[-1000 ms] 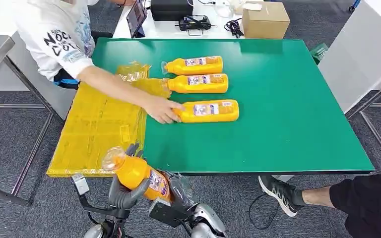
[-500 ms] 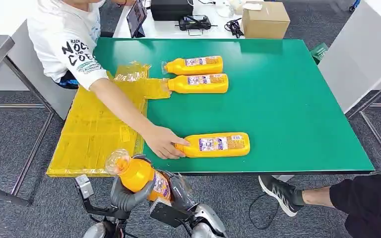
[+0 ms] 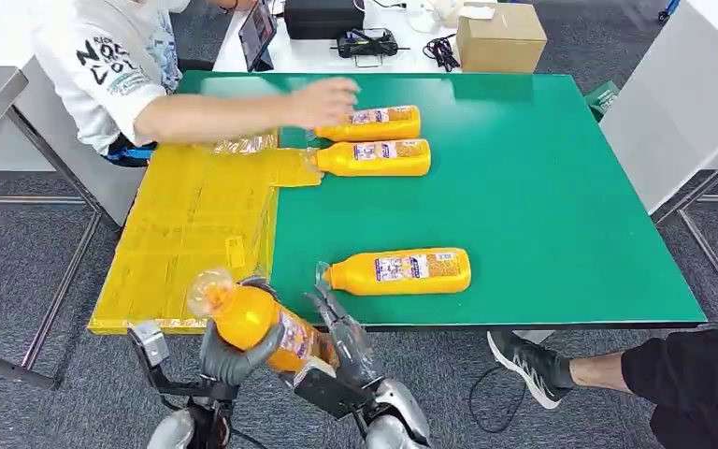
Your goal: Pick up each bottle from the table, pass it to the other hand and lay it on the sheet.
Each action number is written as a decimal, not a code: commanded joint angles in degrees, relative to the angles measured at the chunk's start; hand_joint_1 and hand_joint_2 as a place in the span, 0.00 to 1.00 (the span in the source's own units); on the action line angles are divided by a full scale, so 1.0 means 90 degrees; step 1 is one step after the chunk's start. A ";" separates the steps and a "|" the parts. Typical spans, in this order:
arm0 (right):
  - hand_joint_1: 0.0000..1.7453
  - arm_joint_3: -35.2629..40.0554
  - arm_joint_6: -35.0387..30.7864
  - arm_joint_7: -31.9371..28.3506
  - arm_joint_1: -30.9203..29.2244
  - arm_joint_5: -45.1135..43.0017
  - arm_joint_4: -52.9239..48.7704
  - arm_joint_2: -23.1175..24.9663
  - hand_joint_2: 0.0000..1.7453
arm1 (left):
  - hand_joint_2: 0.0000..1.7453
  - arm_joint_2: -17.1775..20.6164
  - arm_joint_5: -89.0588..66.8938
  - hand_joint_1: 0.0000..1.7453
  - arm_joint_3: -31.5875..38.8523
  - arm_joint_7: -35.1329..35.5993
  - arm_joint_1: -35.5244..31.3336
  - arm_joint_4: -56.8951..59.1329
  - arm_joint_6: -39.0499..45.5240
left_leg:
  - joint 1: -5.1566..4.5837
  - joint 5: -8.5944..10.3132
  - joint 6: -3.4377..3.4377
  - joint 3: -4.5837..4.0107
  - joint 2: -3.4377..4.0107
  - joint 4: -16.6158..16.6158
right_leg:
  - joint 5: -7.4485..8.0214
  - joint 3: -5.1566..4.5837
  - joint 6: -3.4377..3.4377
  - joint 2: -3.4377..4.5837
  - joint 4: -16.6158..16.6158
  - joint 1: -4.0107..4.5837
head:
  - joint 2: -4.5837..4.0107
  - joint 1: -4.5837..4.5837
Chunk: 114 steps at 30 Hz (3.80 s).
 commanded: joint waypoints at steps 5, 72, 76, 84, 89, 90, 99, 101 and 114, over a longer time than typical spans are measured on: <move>0.00 -0.1044 0.0078 -0.0167 0.0475 -0.0688 -0.2204 -0.0149 0.00 | 1.00 -0.0114 -0.0306 1.00 0.1434 0.0330 -0.0875 -0.0110 0.0961 | 0.0005 -0.0006 -0.0008 0.0019 -0.0009 -0.0001 | -0.0009 0.0022 -0.0011 -0.0010 -0.0001 0.0005 | 0.0000 -0.0002; 0.00 0.0972 0.1143 -0.0831 -0.0276 -0.2332 -0.2366 -0.0159 0.00 | 1.00 0.2069 -0.7656 1.00 -0.1429 0.0285 -0.5873 0.6477 0.1787 | 0.0013 -0.0002 -0.0015 0.0038 0.0015 0.0000 | -0.0006 0.0038 -0.0015 0.0020 0.0006 0.0010 | 0.0000 0.0000; 0.00 0.0947 0.1243 -0.0818 -0.0318 -0.2452 -0.2242 -0.0130 0.00 | 1.00 0.2050 -0.7771 1.00 -0.1697 0.0317 -0.5607 0.6473 0.1870 | 0.0009 0.0005 -0.0012 0.0033 0.0013 -0.0007 | 0.0001 0.0033 -0.0011 0.0018 -0.0001 0.0006 | 0.0000 0.0002; 0.00 0.0982 0.1283 -0.0813 -0.0361 -0.2472 -0.2092 -0.0103 0.00 | 1.00 0.2030 -0.7790 1.00 -0.1939 0.0348 -0.5495 0.6616 0.1811 | 0.0005 0.0009 -0.0010 0.0025 0.0009 -0.0007 | 0.0003 0.0025 -0.0008 0.0016 0.0001 0.0002 | 0.0000 0.0002; 0.00 0.0980 0.1287 -0.0812 -0.0365 -0.2474 -0.2090 -0.0103 0.00 | 1.00 0.2029 -0.7790 1.00 -0.1943 0.0348 -0.5497 0.6612 0.1814 | 0.0010 0.0002 -0.0014 0.0040 0.0016 -0.0006 | -0.0001 0.0040 -0.0014 0.0021 0.0001 0.0007 | 0.0000 0.0000; 0.00 0.0979 0.1289 -0.0810 -0.0364 -0.2475 -0.2078 -0.0100 0.00 | 1.00 0.2024 -0.7797 1.00 -0.1968 0.0354 -0.5477 0.6614 0.1814 | 0.0007 0.0008 -0.0011 0.0026 0.0011 -0.0006 | 0.0003 0.0026 -0.0010 0.0018 0.0003 0.0004 | 0.0000 0.0002; 0.00 0.0936 0.1331 -0.0785 -0.0388 -0.2515 -0.1926 -0.0045 0.00 | 1.00 0.1971 -0.7385 0.00 -0.1785 0.0365 -0.5337 0.6680 0.1469 | 0.0005 0.0008 -0.0011 0.0031 0.0014 -0.0009 | 0.0003 0.0030 -0.0009 0.0020 0.0002 0.0002 | 0.0000 0.0002; 0.00 0.0934 0.1339 -0.0781 -0.0406 -0.2523 -0.1876 -0.0027 0.00 | 1.00 0.1981 -0.7196 0.00 -0.1669 0.0257 -0.5306 0.6692 0.1270 | 0.0010 0.0001 -0.0014 0.0045 0.0020 -0.0008 | -0.0001 0.0044 -0.0014 0.0025 -0.0002 0.0007 | 0.0000 0.0002; 0.00 0.0842 0.1468 -0.0677 -0.0364 -0.2513 -0.1869 0.0160 0.00 | 0.00 0.2080 -0.6389 0.00 -0.1385 -0.0094 -0.5169 0.6602 0.0697 | 0.0005 0.0010 -0.0010 0.0033 0.0010 -0.0008 | 0.0005 0.0035 -0.0008 0.0019 0.0004 0.0001 | 0.0000 0.0002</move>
